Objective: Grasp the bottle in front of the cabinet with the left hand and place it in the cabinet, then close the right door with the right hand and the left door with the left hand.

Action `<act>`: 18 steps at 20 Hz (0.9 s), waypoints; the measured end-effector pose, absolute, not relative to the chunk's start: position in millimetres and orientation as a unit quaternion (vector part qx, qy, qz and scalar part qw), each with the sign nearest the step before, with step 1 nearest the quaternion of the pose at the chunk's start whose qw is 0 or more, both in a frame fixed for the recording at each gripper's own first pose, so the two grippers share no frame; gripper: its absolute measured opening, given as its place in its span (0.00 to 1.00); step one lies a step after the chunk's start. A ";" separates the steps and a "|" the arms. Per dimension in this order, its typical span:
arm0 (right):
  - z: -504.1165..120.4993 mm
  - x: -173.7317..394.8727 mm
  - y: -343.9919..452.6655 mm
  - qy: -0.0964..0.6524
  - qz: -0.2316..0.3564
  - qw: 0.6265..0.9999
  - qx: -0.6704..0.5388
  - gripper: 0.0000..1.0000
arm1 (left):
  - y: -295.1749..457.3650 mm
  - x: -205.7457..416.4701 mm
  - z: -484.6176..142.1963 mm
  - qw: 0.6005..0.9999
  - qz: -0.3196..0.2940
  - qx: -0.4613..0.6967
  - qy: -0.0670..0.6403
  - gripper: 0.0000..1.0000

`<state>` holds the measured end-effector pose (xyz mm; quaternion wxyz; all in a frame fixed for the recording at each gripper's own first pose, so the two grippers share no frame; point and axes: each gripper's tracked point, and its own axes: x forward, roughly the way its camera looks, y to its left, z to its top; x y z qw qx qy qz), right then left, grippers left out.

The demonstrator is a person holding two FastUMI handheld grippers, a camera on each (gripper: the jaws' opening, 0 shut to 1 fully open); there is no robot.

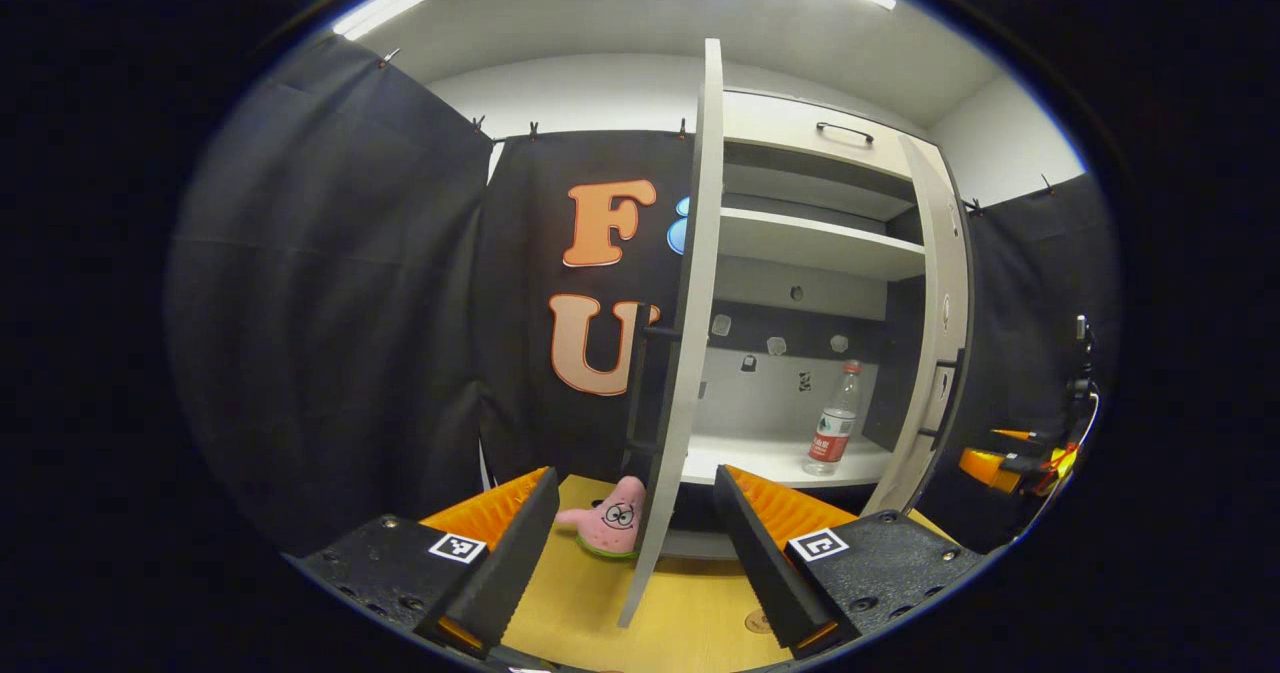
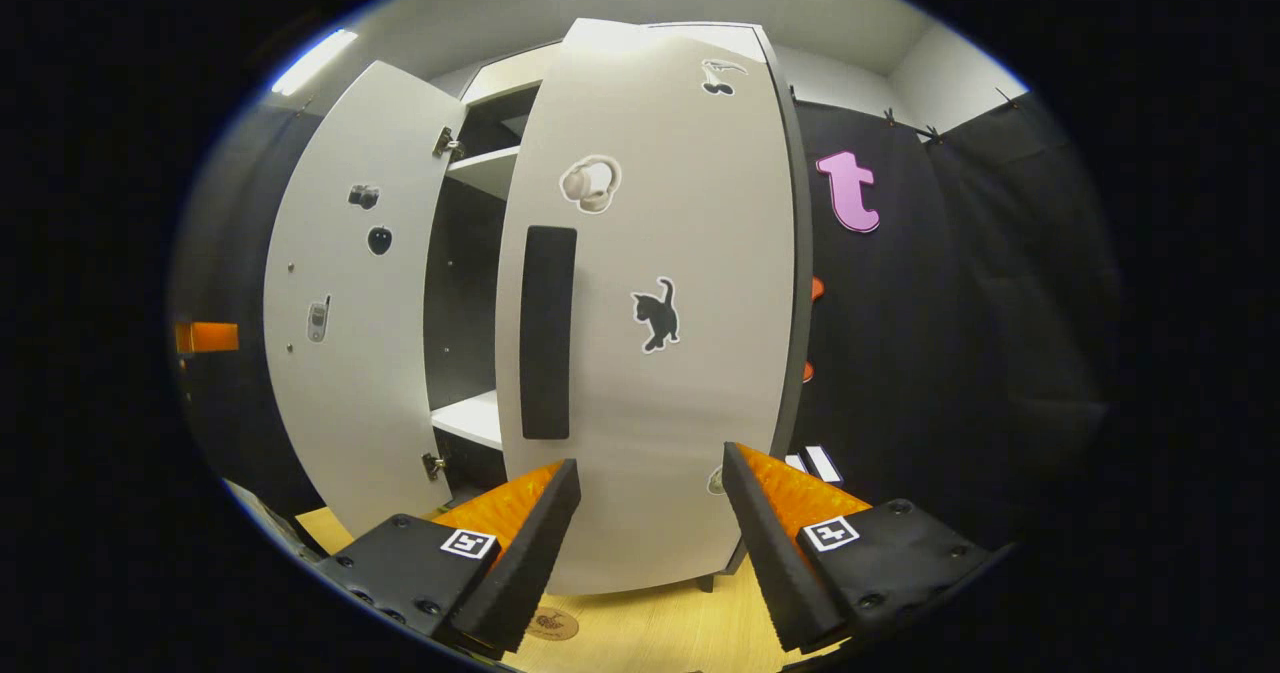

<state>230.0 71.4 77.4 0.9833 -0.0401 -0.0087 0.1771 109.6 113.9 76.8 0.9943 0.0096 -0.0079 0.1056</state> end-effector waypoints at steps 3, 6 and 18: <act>91.0 224.0 59.6 -0.017 0.171 0.985 -0.034 0.96 | 126.8 121.9 68.4 0.994 0.108 0.007 -0.011 0.93; 103.0 218.8 49.7 -0.029 0.164 0.985 -0.038 0.96 | 152.6 131.8 52.7 0.991 0.134 0.009 0.000 0.95; 114.6 208.6 24.3 -0.043 0.139 0.989 -0.027 0.96 | 145.8 160.4 21.6 0.992 0.118 -0.012 0.030 0.93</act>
